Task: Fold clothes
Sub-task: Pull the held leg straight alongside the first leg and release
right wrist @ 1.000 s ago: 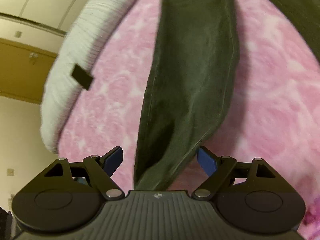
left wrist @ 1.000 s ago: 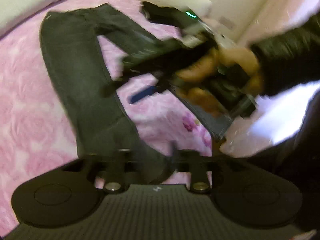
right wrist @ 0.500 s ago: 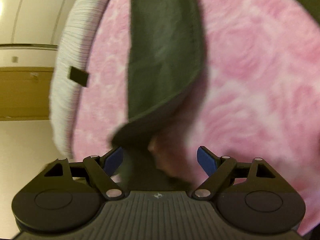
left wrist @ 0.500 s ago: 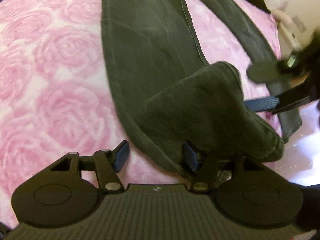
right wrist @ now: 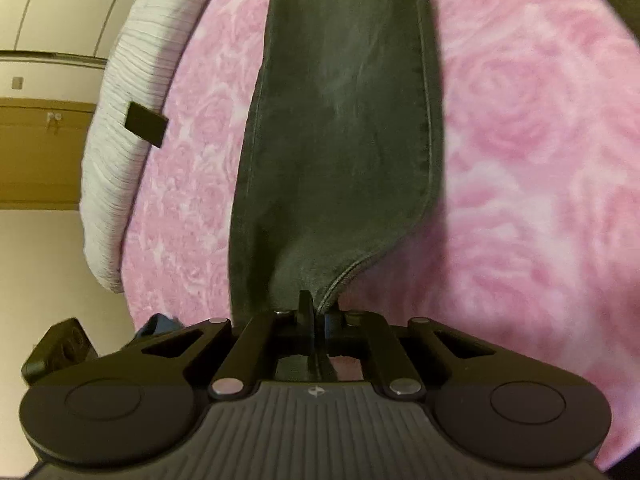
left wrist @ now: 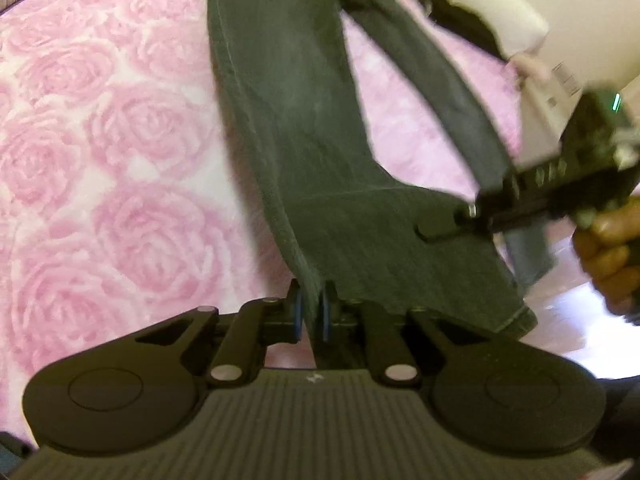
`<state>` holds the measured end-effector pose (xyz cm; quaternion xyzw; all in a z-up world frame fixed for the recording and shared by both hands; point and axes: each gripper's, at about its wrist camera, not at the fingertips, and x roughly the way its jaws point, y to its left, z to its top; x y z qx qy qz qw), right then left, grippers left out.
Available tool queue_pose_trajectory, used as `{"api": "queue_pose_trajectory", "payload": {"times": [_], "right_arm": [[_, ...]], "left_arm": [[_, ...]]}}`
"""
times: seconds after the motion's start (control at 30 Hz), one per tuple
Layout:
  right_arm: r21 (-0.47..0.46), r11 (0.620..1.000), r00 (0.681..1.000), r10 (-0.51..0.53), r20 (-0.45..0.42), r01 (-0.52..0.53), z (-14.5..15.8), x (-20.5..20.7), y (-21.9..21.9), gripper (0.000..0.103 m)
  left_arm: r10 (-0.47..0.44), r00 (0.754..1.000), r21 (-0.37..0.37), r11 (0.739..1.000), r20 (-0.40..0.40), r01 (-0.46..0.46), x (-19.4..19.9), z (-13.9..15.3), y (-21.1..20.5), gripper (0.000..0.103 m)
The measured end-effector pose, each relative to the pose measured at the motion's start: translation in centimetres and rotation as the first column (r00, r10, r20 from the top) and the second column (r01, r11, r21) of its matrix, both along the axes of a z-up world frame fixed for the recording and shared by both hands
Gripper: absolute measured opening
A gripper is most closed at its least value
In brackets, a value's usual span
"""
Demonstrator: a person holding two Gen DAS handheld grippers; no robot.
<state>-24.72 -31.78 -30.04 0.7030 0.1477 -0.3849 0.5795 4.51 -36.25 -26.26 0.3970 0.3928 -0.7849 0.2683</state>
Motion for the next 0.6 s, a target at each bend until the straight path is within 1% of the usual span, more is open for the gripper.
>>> {"api": "queue_pose_trajectory", "payload": {"times": [0.1, 0.17, 0.23, 0.33, 0.37, 0.4, 0.5, 0.53, 0.57, 0.6], "right_arm": [[0.021, 0.999, 0.999, -0.036, 0.031, 0.036, 1.4, -1.1, 3.0, 0.003], [0.035, 0.998, 0.998, -0.051, 0.043, 0.050, 2.1, -1.3, 4.8, 0.003], [0.046, 0.998, 0.999, -0.035, 0.035, 0.034, 2.1, -0.8, 5.8, 0.003], [0.056, 0.998, 1.000, -0.012, 0.016, 0.011, 1.4, -0.3, 6.6, 0.003], [0.055, 0.998, 1.000, -0.007, 0.008, 0.007, 1.1, -0.3, 6.8, 0.003], [0.054, 0.999, 1.000, -0.003, 0.000, 0.003, 0.8, -0.3, 6.9, 0.003], [0.051, 0.999, 1.000, 0.009, -0.023, -0.008, 0.0, -0.3, 7.3, 0.004], [0.051, 0.999, 0.999, 0.013, -0.031, -0.011, -0.2, -0.3, 7.5, 0.007], [0.050, 0.999, 0.999, 0.017, -0.038, -0.015, -0.5, -0.3, 7.6, 0.015], [0.049, 0.999, 0.999, 0.021, -0.046, -0.019, -0.8, -0.3, 7.7, 0.029]], "left_arm": [[-0.011, 0.999, 0.010, 1.000, -0.047, 0.011, 0.2, 2.4, 0.4, 0.005], [-0.041, 0.999, 0.006, 0.999, -0.028, 0.041, -0.2, 3.0, 1.3, 0.005], [-0.047, 0.999, 0.016, 0.999, 0.001, 0.047, -0.2, 2.3, 2.3, 0.004], [-0.007, 0.999, 0.039, 0.999, 0.042, 0.005, 0.7, 0.5, 3.1, 0.004], [0.003, 0.998, 0.045, 0.999, 0.061, -0.006, 1.0, -0.1, 3.3, 0.004], [0.010, 0.997, 0.049, 0.999, 0.082, -0.014, 1.3, -0.6, 3.6, 0.001], [0.010, 0.989, 0.073, 0.997, 0.147, -0.021, 2.0, -2.2, 4.5, 0.000], [0.011, 0.987, 0.086, 0.996, 0.161, -0.025, 2.2, -2.6, 4.8, 0.001], [0.011, 0.985, 0.100, 0.995, 0.174, -0.029, 2.3, -3.1, 5.2, 0.001], [0.011, 0.983, 0.105, 0.994, 0.183, -0.030, 2.4, -3.3, 5.5, 0.001]]}}
